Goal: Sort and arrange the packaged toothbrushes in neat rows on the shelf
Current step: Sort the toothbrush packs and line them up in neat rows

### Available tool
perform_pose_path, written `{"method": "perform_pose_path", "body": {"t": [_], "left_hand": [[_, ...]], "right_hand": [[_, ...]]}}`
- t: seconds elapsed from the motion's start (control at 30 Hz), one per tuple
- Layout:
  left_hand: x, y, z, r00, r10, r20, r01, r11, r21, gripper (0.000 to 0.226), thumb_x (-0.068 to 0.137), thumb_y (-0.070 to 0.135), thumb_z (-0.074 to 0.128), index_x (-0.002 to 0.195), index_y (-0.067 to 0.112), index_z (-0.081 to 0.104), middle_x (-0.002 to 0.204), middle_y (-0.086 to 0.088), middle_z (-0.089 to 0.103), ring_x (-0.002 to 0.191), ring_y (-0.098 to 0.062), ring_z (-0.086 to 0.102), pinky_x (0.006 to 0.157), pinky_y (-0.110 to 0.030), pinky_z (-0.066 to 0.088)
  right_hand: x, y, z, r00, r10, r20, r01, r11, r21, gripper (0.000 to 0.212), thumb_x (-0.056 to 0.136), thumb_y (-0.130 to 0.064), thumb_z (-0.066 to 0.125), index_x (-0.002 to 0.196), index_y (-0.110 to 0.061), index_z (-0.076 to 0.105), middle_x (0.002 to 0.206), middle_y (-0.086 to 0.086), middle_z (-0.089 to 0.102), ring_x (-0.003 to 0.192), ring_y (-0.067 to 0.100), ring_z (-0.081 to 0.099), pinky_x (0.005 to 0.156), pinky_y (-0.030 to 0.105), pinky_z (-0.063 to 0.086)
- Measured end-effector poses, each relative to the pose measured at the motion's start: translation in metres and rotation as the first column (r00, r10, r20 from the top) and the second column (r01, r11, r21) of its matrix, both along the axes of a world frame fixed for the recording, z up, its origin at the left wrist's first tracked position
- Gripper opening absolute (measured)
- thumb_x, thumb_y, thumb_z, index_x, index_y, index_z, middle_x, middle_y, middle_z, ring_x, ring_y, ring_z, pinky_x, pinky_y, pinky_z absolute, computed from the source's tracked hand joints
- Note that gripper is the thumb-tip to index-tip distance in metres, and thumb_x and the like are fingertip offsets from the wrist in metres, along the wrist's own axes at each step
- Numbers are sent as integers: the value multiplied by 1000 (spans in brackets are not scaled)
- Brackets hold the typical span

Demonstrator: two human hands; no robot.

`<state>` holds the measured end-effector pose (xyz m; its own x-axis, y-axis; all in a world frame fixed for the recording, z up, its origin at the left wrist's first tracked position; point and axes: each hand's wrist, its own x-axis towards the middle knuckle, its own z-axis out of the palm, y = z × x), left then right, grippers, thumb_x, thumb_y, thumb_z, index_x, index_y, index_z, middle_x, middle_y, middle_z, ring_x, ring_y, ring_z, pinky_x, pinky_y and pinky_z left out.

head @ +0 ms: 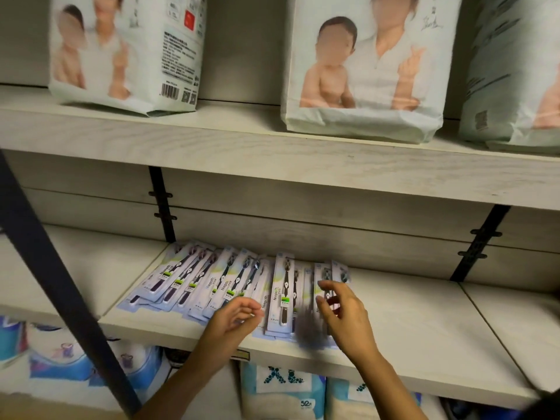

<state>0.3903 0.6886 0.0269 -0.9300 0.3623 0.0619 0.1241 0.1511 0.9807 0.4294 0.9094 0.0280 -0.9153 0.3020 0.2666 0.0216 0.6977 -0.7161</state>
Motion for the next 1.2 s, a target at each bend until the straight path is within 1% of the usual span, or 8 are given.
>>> {"method": "perform_pose_path", "body": {"t": [0.13,0.33,0.43,0.6,0.73,0.83,1.07,1.2], "left_hand": [[-11,-31,12,996,-44,-74,49,997,65,9,86,6,62,95,8,64,97,-3,71,93,-15,66,85,-24,52],[-40,-117,21,982,-131,-137,143,986,82,14,86,3,59,98,8,63,99,1,72,95,-12,66,85,-19,50],[-61,-170,29,971,-185,-150,197,978,68,17,85,9,59,100,14,64,101,2,71,98,-13,66,86,-20,50],[-79,-241,52,971,-202,-124,214,972,94,23,87,8,57,107,18,63,106,3,70,102,-10,65,88,-18,50],[-83,-283,65,968,-230,-102,242,960,137,23,80,18,59,103,18,64,104,3,71,101,-14,65,83,-20,53],[-89,-313,66,973,-203,-107,218,966,142,20,84,12,58,102,18,64,104,2,70,100,-14,65,84,-19,51],[-121,-399,65,983,-157,-98,171,972,160,24,80,26,61,103,18,64,104,2,70,98,-16,65,89,-24,51],[-155,-462,57,981,-168,-98,181,972,152,29,77,32,63,103,20,64,106,3,70,99,-16,65,88,-25,51]], "right_hand": [[13,-50,18,987,98,-129,-105,993,-45,24,92,-26,56,105,-46,51,107,-25,58,94,-5,58,77,23,53],[-3,-157,31,960,109,-260,-149,979,-140,19,91,-25,58,108,-35,61,106,-23,63,98,2,61,84,16,48],[-19,-217,38,951,83,-298,-152,964,-219,20,91,-31,59,110,-32,63,107,-21,65,102,2,62,87,17,49],[-30,-290,54,949,109,-295,-189,948,-257,29,86,-31,59,115,-29,63,110,-23,66,105,-3,61,88,11,46],[-40,-330,65,952,150,-266,-225,932,-282,25,85,-33,58,109,-30,64,104,-20,67,99,2,63,84,15,50],[-53,-359,67,943,221,-249,-291,911,-292,22,84,-31,58,106,-30,65,102,-18,68,97,1,64,84,14,50],[-82,-446,64,929,308,-206,-361,876,-319,22,83,-26,60,104,-29,66,99,-16,70,97,3,65,83,16,51],[-111,-506,58,942,274,-193,-325,885,-334,20,85,-19,61,103,-27,65,98,-18,70,95,-1,65,83,14,51]]}}
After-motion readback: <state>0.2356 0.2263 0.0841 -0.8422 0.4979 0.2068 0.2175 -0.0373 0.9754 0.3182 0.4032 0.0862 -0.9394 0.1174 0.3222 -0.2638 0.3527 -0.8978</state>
